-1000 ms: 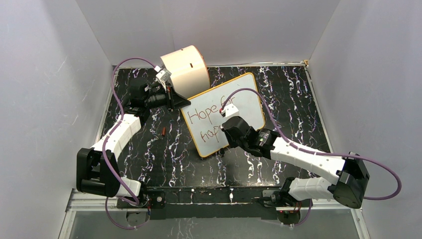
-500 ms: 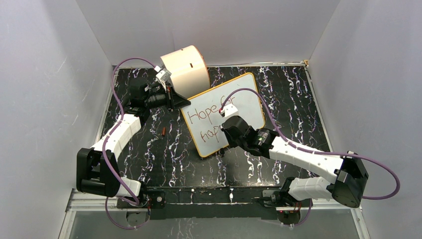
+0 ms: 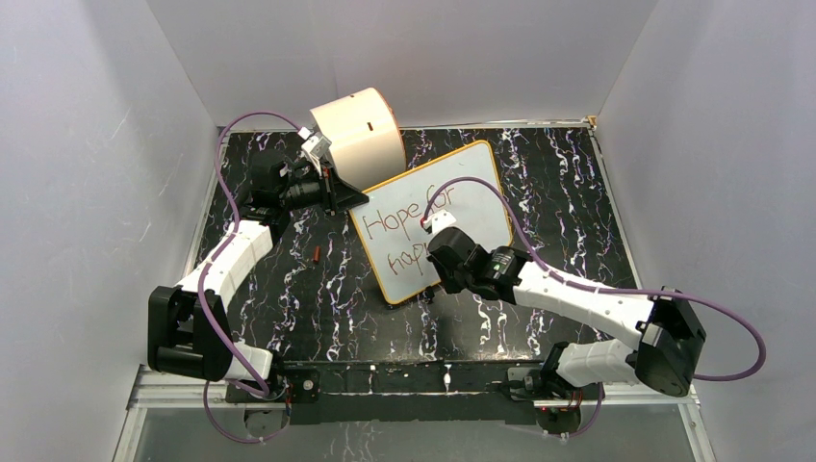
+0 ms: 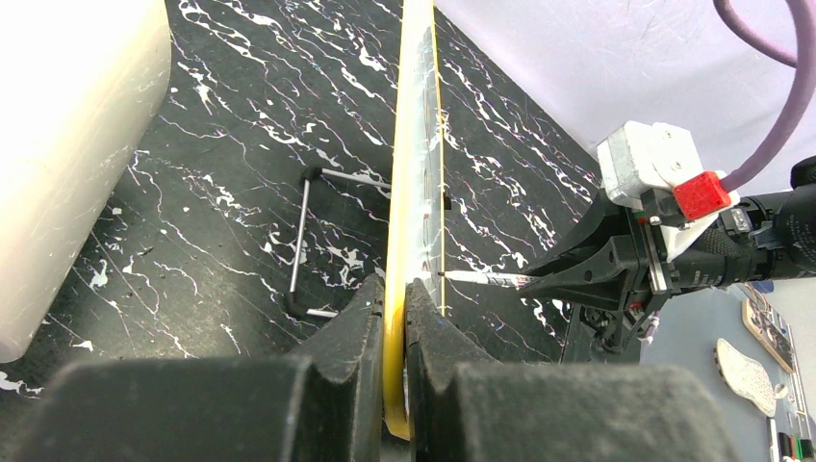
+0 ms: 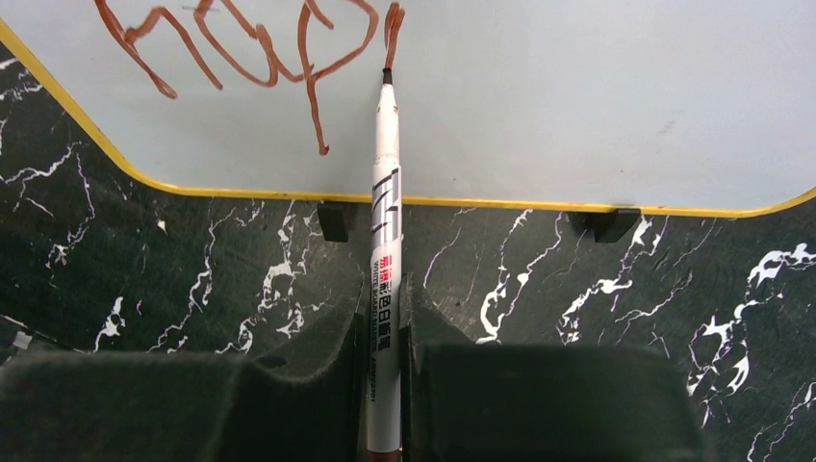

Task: Write a sentence on the whiteboard

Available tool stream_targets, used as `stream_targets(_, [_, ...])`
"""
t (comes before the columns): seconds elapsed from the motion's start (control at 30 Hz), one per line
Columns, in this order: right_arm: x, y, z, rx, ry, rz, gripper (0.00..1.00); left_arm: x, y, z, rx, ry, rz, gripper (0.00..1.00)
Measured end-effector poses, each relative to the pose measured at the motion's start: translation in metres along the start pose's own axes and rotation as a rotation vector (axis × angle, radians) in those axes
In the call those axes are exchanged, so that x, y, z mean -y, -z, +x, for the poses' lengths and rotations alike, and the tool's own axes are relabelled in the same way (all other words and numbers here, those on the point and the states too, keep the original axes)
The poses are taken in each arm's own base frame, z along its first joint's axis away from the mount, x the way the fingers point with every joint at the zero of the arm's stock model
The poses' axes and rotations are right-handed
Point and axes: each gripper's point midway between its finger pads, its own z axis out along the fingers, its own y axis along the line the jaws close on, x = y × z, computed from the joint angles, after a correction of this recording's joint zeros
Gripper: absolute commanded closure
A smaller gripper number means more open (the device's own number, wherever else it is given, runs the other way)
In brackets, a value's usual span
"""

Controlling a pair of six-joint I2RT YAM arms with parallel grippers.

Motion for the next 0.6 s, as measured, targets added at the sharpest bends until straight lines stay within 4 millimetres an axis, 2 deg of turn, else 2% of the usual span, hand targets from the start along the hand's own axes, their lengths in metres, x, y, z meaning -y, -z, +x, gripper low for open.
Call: stream_targets(0.6, [-0.003, -0.004, 0.036, -0.161, 0.007, -0.011, 1.0, 0.0, 0.0, 0.0, 0.0, 0.0, 0.001, 1.0])
